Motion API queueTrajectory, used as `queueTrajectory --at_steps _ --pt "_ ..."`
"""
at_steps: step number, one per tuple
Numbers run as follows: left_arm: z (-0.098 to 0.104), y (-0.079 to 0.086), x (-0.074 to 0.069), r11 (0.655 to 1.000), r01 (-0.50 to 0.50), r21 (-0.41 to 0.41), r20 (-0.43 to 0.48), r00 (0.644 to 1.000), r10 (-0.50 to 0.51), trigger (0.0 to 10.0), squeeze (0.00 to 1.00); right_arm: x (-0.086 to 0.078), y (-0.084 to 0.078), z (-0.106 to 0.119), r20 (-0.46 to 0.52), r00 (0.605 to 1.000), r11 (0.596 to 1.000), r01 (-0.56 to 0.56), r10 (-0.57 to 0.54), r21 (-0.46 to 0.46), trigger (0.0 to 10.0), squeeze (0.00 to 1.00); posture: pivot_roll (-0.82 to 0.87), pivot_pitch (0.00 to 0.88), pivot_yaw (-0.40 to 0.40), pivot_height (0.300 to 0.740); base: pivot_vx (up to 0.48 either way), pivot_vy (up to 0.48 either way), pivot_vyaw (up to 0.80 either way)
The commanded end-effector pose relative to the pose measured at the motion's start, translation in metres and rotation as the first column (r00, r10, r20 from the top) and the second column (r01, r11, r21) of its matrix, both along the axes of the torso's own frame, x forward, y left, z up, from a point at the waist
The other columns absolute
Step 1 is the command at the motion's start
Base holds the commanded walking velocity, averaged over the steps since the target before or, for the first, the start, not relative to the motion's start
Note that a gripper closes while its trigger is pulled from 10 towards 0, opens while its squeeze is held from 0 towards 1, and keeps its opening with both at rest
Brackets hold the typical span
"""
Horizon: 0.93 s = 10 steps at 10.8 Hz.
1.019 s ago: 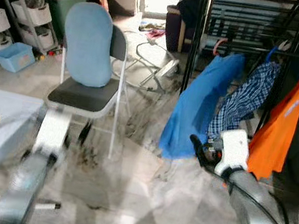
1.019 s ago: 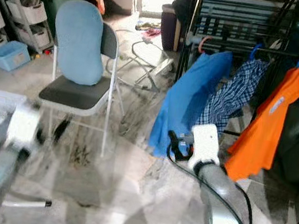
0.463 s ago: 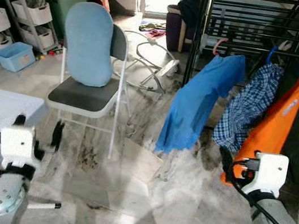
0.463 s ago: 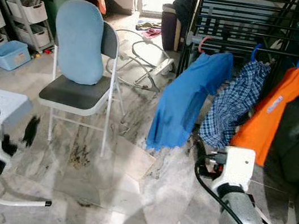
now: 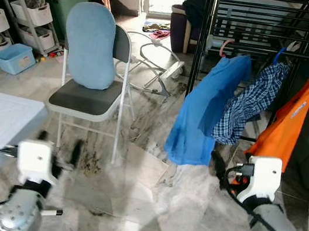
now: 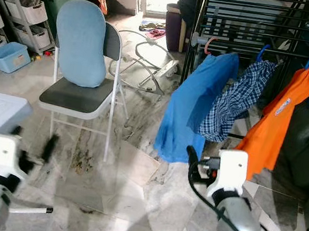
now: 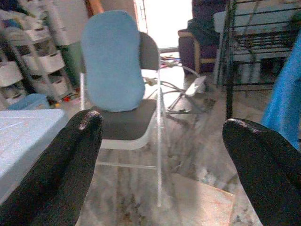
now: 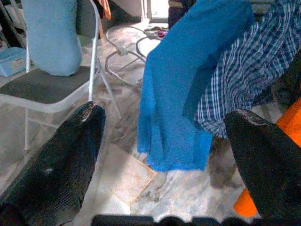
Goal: Hang hanger
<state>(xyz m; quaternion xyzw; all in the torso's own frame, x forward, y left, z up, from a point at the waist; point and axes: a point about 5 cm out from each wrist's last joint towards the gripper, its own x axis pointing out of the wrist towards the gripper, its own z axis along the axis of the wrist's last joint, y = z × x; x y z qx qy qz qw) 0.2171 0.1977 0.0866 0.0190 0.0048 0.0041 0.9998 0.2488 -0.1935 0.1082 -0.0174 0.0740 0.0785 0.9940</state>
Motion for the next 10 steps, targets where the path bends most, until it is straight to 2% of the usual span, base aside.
queueTrajectory --at_steps 1,2,5,9,10 --pt "0.002 0.0 0.0 1.0 0.013 -0.006 0.003 1.0 -0.013 10.0 0.0 -0.002 0.006 0.001 -0.009 1.0 1.0 0.0 0.0 0.015 10.0 0.0 -0.15 0.0 0.109 0.74 0.0 0.0 -0.42" --pt "0.004 -0.002 0.003 0.999 0.033 -0.024 0.006 0.999 -0.033 10.0 0.0 -0.002 0.007 0.001 -0.006 1.0 1.0 -0.005 0.005 0.006 10.0 0.0 -0.15 0.0 0.111 0.74 0.0 0.0 -0.64" --pt "0.005 -0.015 0.007 0.996 0.075 -0.054 0.016 0.997 -0.075 10.0 0.0 -0.002 0.007 0.004 0.005 1.0 1.0 0.002 -0.002 0.005 10.0 0.0 -0.16 0.0 0.11 0.74 0.282 0.0 0.0" --pt "0.004 -0.02 0.008 0.993 0.102 -0.065 0.01 0.995 -0.101 10.0 0.0 0.0 0.01 0.003 -0.001 1.0 1.0 0.003 -0.003 0.004 10.0 0.0 -0.16 0.0 0.114 0.74 0.358 0.0 0.0" --pt "0.004 -0.02 0.009 0.992 0.105 -0.067 0.01 0.995 -0.104 10.0 0.0 0.0 0.011 0.003 -0.001 1.0 1.0 0.005 -0.005 0.004 10.0 0.0 -0.16 0.0 0.116 0.74 0.405 0.255 0.0"
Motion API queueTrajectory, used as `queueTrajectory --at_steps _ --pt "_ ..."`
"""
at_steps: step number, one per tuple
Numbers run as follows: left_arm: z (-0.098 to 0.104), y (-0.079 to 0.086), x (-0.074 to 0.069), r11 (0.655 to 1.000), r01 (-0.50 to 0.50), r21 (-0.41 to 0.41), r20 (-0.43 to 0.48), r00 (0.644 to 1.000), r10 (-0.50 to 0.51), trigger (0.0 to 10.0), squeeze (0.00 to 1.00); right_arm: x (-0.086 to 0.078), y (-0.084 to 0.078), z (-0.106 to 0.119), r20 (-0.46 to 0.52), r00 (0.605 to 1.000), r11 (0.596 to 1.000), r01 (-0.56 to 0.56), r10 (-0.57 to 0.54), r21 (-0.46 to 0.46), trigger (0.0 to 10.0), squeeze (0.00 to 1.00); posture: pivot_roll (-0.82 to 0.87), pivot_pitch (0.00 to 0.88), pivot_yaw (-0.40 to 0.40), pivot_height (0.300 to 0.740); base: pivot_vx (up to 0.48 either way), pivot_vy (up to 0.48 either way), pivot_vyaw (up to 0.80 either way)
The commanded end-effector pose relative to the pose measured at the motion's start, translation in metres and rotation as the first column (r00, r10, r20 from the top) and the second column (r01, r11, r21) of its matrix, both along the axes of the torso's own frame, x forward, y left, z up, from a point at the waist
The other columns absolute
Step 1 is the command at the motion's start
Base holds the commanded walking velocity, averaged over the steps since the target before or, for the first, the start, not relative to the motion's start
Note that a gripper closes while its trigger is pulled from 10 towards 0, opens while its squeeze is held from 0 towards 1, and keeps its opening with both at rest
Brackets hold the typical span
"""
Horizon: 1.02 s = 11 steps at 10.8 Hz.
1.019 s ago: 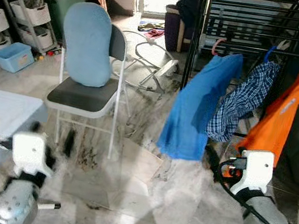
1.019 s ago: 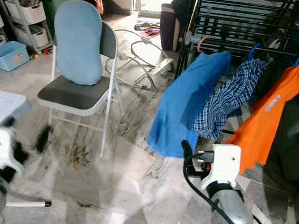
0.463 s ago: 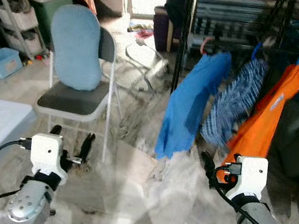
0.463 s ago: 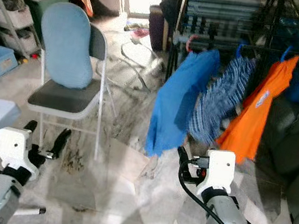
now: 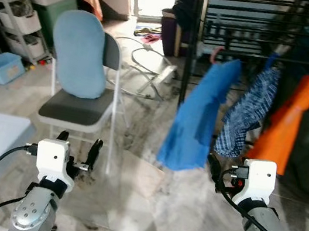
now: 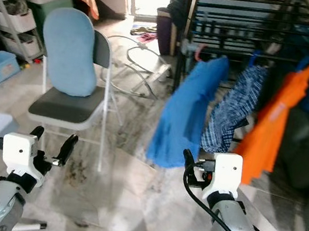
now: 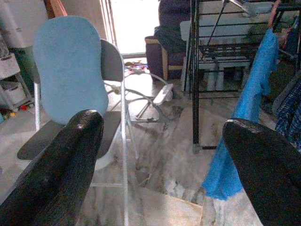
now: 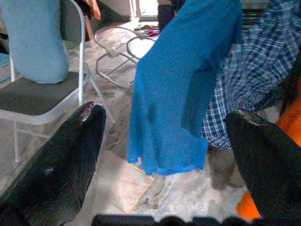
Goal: Hang hanger
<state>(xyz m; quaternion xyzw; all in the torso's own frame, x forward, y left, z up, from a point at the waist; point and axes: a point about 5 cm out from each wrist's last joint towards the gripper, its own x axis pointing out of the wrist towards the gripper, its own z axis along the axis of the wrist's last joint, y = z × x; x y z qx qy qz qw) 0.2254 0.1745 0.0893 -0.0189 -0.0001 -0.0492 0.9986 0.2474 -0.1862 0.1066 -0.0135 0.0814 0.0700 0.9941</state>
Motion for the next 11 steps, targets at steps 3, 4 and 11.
queueTrajectory --at_steps 3,4,11 --pt "0.0006 -0.0012 0.0036 1.0 0.013 0.009 -0.004 1.0 -0.013 10.0 0.0 0.0034 0.0039 0.0049 0.016 1.0 1.0 -0.004 0.004 -0.005 10.0 0.0 -0.16 0.0 0.121 0.74 0.394 0.274 0.0" --pt "0.0004 -0.0025 0.0036 1.0 0.017 0.008 -0.006 1.0 -0.017 10.0 0.0 0.004 0.0045 0.0049 0.018 1.0 1.0 -0.004 0.004 -0.004 10.0 0.0 -0.16 0.0 0.122 0.74 0.39 0.277 0.0" --pt "-0.0058 -0.0087 0.0036 1.0 0.027 0.0 -0.044 0.999 -0.027 10.0 0.0 0.0057 0.0061 0.0048 0.017 1.0 1.0 -0.003 0.003 -0.01 10.0 0.0 -0.17 0.0 0.121 0.74 0.308 0.269 -0.2"
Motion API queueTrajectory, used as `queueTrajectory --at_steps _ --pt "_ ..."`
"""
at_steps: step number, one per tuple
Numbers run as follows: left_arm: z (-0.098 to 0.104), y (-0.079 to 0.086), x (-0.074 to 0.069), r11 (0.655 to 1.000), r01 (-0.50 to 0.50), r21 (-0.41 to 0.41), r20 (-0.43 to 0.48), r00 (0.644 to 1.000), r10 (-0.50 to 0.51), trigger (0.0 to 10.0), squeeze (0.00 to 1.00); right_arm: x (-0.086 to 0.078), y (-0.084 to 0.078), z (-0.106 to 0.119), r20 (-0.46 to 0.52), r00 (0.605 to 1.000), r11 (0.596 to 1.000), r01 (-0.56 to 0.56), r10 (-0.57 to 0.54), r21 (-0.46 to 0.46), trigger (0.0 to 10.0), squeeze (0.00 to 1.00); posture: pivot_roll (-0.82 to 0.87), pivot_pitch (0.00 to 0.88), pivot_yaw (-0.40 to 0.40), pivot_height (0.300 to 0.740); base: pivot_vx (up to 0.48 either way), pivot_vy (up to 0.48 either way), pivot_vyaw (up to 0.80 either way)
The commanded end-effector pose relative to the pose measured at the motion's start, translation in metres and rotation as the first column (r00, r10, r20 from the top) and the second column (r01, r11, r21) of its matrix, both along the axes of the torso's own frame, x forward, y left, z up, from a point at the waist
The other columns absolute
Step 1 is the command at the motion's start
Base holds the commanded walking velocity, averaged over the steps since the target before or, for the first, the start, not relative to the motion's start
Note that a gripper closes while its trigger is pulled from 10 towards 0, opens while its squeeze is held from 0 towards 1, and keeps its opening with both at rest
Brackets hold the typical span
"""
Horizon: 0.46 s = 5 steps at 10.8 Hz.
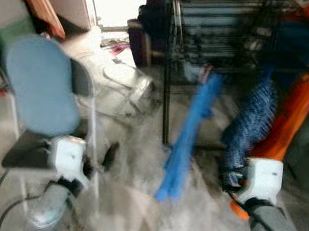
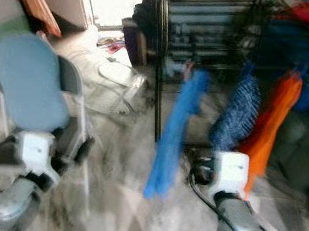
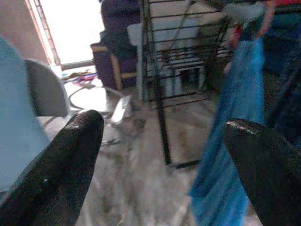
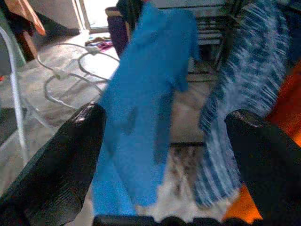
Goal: Hang hanger
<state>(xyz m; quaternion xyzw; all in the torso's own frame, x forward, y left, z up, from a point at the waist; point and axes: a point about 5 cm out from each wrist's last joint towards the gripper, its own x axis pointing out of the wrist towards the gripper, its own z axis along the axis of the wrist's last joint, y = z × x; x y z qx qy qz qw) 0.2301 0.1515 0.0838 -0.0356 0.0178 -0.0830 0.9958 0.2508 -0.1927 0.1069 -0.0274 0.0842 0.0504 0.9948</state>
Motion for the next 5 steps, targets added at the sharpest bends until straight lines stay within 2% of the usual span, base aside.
queueTrajectory --at_steps 1,3,5 --pt "-0.0011 0.0143 -0.0002 0.998 -0.046 0.04 -0.013 0.999 0.046 10.0 0.0 0.0024 0.0134 0.0044 0.021 0.999 0.999 -0.04 0.04 0.019 10.0 0.0 -0.17 0.0 0.119 0.74 0.0 0.0 0.0" --pt "-0.0046 0.0112 0.0011 0.995 -0.078 0.061 -0.029 0.996 0.08 10.0 0.0 0.003 0.0149 0.0041 0.02 0.999 0.999 -0.045 0.045 0.018 10.0 0.0 -0.17 0.0 0.118 0.74 0.0 0.0 0.0" --pt "-0.0024 0.0067 0.0006 0.999 -0.039 0.02 -0.025 0.999 0.039 10.0 0.0 0.0033 0.0154 0.0041 0.021 0.999 0.999 -0.049 0.049 0.014 10.0 0.0 -0.17 0.0 0.116 0.74 0.0 0.0 0.0"
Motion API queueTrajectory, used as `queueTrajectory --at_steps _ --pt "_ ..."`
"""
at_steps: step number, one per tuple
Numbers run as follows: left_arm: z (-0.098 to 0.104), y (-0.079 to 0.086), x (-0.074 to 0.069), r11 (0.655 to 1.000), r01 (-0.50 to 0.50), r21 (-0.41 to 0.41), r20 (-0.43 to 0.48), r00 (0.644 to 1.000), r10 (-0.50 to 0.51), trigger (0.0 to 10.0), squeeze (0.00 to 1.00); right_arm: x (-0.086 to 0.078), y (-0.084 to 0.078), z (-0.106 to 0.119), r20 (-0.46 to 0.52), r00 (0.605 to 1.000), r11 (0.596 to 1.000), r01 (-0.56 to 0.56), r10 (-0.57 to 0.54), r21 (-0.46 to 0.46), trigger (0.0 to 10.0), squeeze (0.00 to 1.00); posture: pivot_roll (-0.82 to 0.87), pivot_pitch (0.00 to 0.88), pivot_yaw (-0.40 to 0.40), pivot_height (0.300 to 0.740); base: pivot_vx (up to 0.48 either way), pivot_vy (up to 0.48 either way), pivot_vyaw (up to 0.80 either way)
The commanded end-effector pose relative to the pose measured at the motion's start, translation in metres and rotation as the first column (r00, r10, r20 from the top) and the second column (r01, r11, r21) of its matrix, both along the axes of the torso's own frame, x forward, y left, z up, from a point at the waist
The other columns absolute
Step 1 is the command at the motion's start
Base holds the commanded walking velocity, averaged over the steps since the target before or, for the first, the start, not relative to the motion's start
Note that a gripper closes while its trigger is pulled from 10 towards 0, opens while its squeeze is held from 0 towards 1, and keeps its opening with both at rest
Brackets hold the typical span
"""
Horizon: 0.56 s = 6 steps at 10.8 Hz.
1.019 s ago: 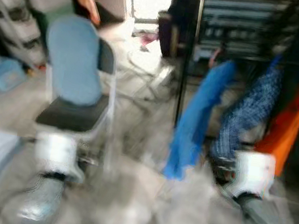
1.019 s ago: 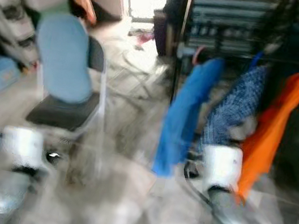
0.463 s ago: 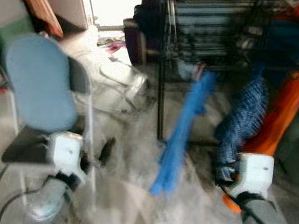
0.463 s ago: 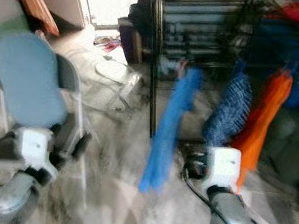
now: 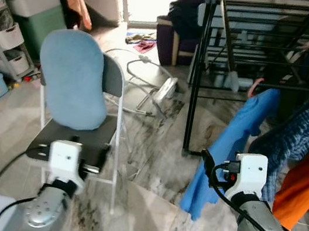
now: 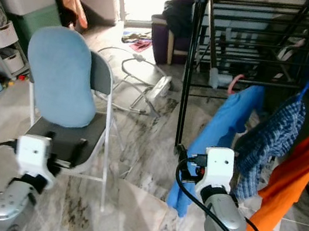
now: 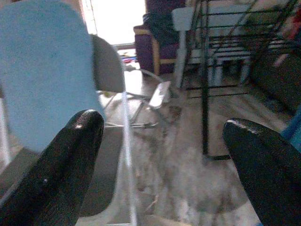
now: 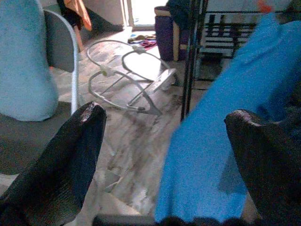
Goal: Hang hanger
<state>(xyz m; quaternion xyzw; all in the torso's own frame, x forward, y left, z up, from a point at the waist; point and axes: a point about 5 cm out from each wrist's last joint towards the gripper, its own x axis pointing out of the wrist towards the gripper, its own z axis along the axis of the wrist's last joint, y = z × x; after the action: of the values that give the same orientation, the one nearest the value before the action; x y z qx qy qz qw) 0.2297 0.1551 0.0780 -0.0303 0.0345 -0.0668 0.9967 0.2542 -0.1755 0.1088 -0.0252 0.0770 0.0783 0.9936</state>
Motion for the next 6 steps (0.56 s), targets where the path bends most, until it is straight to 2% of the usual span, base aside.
queueTrajectory --at_steps 1,3,6 --pt "0.0048 0.0013 0.0013 1.0 0.007 0.001 0.017 1.0 -0.007 10.0 0.0 0.0005 -0.0008 0.0014 0.005 1.0 1.0 0.005 -0.005 -0.016 10.0 0.0 -0.17 0.0 0.116 0.74 0.0 0.0 0.0" --pt "0.0057 -0.0001 0.0008 1.0 0.019 -0.008 0.022 1.0 -0.019 10.0 0.0 0.0007 -0.0016 0.0003 0.001 1.0 1.0 0.016 -0.016 -0.023 10.0 0.0 -0.17 0.0 0.118 0.74 0.262 0.0 0.0" --pt "0.0055 -0.0017 0.0008 0.999 0.033 -0.018 0.022 0.999 -0.033 10.0 0.0 0.0004 -0.0022 -0.0004 -0.004 1.0 0.999 0.024 -0.024 -0.022 10.0 0.0 -0.18 0.0 0.119 0.74 0.361 0.0 0.0"
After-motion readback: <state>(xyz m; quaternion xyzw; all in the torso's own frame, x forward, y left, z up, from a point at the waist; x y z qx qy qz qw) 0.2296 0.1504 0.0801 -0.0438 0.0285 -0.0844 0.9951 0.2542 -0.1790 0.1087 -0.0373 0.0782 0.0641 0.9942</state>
